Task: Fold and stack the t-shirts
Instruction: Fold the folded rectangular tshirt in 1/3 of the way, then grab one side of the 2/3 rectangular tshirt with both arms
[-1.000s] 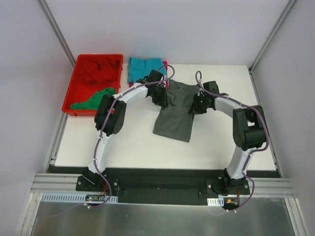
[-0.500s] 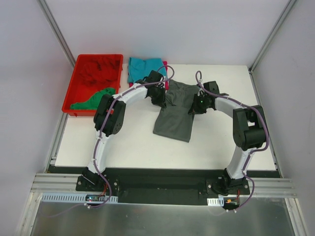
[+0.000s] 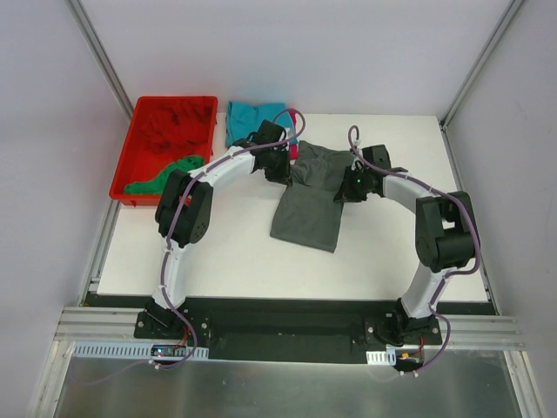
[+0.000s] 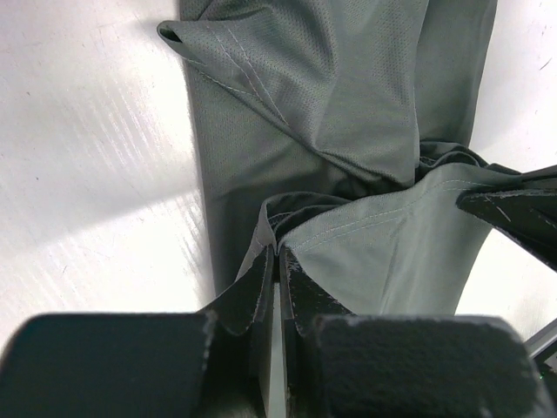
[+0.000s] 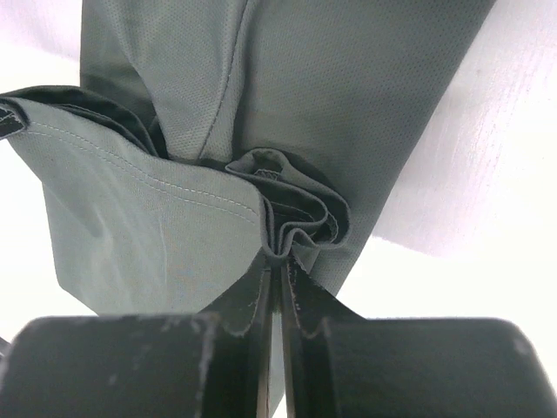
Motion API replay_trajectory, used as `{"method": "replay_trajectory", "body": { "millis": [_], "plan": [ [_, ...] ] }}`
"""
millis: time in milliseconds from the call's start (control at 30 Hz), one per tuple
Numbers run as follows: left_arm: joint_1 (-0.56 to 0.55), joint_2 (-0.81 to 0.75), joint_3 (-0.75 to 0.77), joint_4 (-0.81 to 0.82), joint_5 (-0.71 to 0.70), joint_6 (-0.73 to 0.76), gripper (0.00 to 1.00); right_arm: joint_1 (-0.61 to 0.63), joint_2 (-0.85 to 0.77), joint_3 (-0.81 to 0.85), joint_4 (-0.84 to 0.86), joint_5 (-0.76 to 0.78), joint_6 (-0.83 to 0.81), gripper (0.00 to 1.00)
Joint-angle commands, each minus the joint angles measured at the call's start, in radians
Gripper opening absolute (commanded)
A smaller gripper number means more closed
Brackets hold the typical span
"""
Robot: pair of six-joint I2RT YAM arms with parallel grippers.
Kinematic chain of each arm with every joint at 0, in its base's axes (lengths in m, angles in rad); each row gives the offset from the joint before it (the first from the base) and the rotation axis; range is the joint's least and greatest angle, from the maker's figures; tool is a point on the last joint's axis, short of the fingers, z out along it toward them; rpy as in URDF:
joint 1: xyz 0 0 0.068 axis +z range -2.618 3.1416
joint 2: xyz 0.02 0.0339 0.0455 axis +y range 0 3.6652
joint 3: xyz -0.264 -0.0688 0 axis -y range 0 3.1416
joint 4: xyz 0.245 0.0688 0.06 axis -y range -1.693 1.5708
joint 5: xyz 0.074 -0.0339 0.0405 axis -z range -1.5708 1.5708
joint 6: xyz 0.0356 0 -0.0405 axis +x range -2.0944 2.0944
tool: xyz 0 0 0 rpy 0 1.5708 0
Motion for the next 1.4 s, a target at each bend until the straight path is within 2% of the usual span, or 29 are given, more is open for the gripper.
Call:
{"method": "replay_trajectory", "body": {
  "millis": [0, 167, 333, 467, 567, 633, 700, 767, 833, 900, 933, 1033, 1100, 1267, 1367],
  "plan": [
    [0.019, -0.014, 0.009, 0.009, -0.003, -0.001, 0.0, -0.015, -0.023, 0.007, 0.026, -0.021, -0.015, 0.06],
    [0.035, 0.028, 0.019, 0.009, -0.026, -0.007, 0.0, -0.022, 0.026, 0.023, 0.026, 0.002, -0.006, 0.11],
    [0.048, 0.081, 0.038, 0.009, 0.012, -0.012, 0.0, -0.032, 0.075, 0.04, 0.026, 0.001, 0.002, 0.14],
    [0.048, 0.115, 0.067, 0.009, 0.049, -0.006, 0.0, -0.035, 0.1, 0.058, 0.019, -0.012, -0.005, 0.22],
    [0.048, 0.121, 0.075, 0.009, 0.05, 0.002, 0.13, -0.035, 0.094, 0.066, 0.005, -0.003, -0.006, 0.35],
    [0.048, 0.105, 0.066, 0.007, 0.049, 0.008, 0.21, -0.035, 0.072, 0.073, -0.018, 0.011, -0.015, 0.48],
    [0.048, 0.068, 0.046, -0.001, 0.041, 0.014, 0.36, -0.035, 0.033, 0.086, -0.05, 0.019, -0.032, 0.55],
    [0.048, 0.008, 0.015, -0.002, 0.02, 0.017, 0.55, -0.033, -0.018, 0.095, -0.081, 0.028, -0.058, 0.66],
    [0.048, -0.07, -0.026, -0.002, 0.009, 0.017, 0.61, -0.033, -0.085, 0.092, -0.101, 0.031, -0.075, 0.73],
    [0.046, -0.15, -0.075, -0.001, 0.014, 0.017, 0.63, -0.03, -0.177, 0.075, -0.11, 0.045, -0.09, 0.93],
    [0.045, -0.188, -0.103, -0.001, 0.014, 0.017, 0.64, -0.027, -0.222, 0.058, -0.115, 0.044, -0.107, 0.96],
    [0.037, -0.32, -0.219, 0.004, -0.025, 0.0, 0.77, -0.007, -0.378, -0.038, -0.071, 0.013, -0.152, 0.96],
    [0.026, -0.408, -0.315, 0.015, -0.042, -0.015, 0.99, 0.014, -0.484, -0.135, -0.005, -0.031, -0.163, 0.96],
    [0.012, -0.636, -0.655, 0.116, -0.011, -0.09, 0.99, 0.091, -0.728, -0.38, 0.06, -0.128, -0.193, 0.96],
    [0.006, -0.682, -0.784, 0.189, 0.046, -0.139, 0.99, 0.236, -0.828, -0.48, 0.025, -0.024, -0.268, 0.97]
  ]
}}
